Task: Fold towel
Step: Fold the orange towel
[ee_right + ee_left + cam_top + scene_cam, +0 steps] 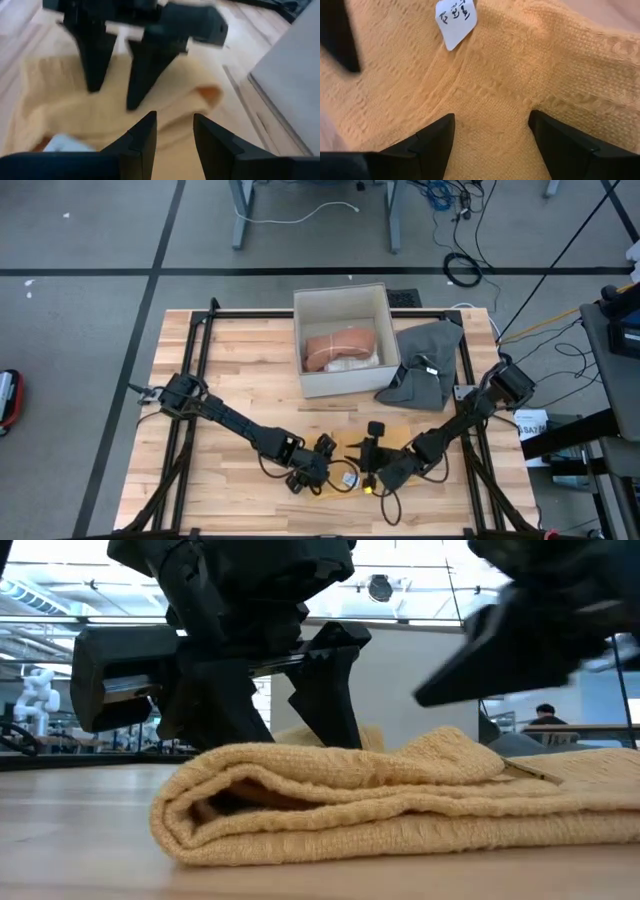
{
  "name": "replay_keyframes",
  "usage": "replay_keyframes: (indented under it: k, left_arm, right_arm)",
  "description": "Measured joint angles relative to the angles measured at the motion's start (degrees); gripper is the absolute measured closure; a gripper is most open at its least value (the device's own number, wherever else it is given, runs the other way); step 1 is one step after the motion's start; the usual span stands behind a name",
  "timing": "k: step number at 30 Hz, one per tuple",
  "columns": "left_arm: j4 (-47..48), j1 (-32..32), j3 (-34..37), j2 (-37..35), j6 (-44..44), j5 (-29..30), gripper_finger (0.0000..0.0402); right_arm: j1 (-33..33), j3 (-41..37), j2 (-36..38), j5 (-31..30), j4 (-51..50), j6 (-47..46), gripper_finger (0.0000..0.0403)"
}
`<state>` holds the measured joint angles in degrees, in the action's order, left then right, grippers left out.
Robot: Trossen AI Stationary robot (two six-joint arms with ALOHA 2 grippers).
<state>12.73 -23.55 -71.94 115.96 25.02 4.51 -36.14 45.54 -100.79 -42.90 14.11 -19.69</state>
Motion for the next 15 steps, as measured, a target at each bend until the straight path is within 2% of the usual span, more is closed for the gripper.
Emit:
replay_keyframes:
  k: [4,11,15]
  left_arm:
    - [-0.91,-0.10,0.07,0.11,0.80,-0.35,0.0127]
    - [-0.08,-0.78,-0.71,-0.93,0.80,2.18,0.0127]
    - [0.06,-1.41,-2.32,-2.08,1.04,3.34,0.0127]
  right_arm:
    - [3.64,0.00,-0.14,4.88,5.58,5.48,0.0287]
    - [7.18,0.02,-0.31,5.95,7.23,8.86,0.0287]
    - [8.65,0.02,-0.35,9.53,10.29,11.35,0.0287]
